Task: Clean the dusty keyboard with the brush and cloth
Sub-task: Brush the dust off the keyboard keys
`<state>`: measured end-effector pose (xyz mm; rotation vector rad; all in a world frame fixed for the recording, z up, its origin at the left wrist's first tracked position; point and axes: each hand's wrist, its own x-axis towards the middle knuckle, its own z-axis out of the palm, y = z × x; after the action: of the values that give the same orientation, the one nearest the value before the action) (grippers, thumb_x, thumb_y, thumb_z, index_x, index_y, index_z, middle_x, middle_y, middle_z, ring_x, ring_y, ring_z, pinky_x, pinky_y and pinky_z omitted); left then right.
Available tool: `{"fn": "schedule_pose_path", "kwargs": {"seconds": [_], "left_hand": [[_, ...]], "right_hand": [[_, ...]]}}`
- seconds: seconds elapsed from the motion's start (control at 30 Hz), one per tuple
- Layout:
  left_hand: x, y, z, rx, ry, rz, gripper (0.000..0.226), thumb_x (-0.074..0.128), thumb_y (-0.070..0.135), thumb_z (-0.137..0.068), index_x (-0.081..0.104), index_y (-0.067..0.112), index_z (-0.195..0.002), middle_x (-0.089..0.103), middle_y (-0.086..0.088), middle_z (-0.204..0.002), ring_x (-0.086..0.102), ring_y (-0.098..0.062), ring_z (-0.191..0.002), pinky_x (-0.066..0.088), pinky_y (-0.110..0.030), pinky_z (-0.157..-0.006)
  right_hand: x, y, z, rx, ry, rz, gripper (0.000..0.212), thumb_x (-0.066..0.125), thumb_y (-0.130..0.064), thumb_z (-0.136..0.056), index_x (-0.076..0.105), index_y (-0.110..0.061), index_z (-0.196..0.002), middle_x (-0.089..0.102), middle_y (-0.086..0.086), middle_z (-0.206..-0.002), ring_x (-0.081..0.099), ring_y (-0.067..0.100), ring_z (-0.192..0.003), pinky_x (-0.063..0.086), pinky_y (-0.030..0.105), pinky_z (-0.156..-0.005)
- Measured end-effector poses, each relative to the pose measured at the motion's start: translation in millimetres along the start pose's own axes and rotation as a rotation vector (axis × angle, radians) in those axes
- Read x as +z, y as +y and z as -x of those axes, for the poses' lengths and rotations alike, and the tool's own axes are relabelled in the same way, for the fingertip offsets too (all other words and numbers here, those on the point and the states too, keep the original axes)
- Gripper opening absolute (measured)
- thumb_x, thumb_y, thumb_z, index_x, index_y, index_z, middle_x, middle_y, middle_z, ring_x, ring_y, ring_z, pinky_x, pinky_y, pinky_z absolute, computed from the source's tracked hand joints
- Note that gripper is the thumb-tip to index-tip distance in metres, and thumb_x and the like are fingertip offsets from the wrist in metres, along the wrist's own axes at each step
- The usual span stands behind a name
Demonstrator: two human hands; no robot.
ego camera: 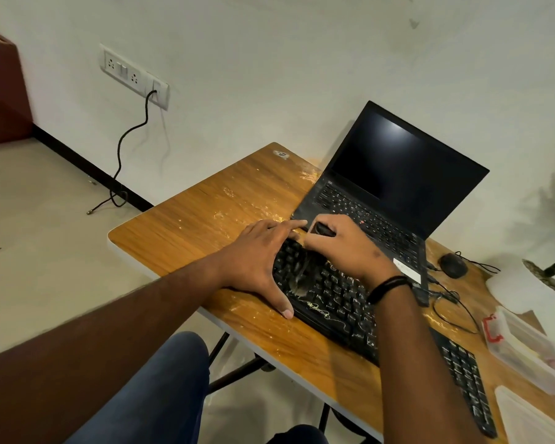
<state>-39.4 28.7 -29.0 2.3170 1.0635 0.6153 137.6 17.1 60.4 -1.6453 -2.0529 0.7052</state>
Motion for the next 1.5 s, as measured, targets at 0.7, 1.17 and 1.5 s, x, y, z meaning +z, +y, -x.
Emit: {"fn": "schedule_pose_path", "kwargs": {"seconds": [0.7, 1.17, 1.5], "left_hand": [[3.5, -5.0, -1.4, 0.026, 0.007, -0.006, 0.144, 0.091, 0.068, -0.046, 0.000, 0.044, -0.155, 0.027, 0.008, -0.157, 0.014, -0.019, -0.147, 0.017, -0.047, -0.121], [4.2, -6.3, -1.6, 0.033, 0.010, -0.019, 0.144, 0.089, 0.071, -0.046, 0.000, 0.043, -0.156, 0.029, 0.009, -0.157, 0.013, -0.020, -0.149, 0.016, -0.050, -0.122], [3.1, -5.3, -1.0, 0.031, 0.009, -0.015, 0.144, 0.091, 0.068, -0.047, 0.000, 0.043, -0.156, 0.030, 0.009, -0.156, 0.013, -0.019, -0.148, 0.014, -0.045, -0.121]], "right_hand": [[4.8, -8.9, 29.6, -0.035, 0.054, -0.006, 0.017, 0.066, -0.026, -0.085, 0.060, -0.010, -0.081, 0.061, 0.003, -0.070, 0.055, 0.017, -0.061, 0.046, 0.037, -0.058], [23.3, -12.8, 42.2, 0.001, 0.321, 0.136, 0.020, 0.058, -0.035, -0.085, 0.053, -0.016, -0.083, 0.060, 0.006, -0.073, 0.055, 0.020, -0.066, 0.048, 0.042, -0.059], [26.5, -4.6, 51.4, -0.035, 0.321, 0.091, 0.014, 0.061, -0.029, -0.087, 0.055, -0.016, -0.090, 0.062, 0.006, -0.076, 0.060, 0.024, -0.069, 0.054, 0.047, -0.062]]}}
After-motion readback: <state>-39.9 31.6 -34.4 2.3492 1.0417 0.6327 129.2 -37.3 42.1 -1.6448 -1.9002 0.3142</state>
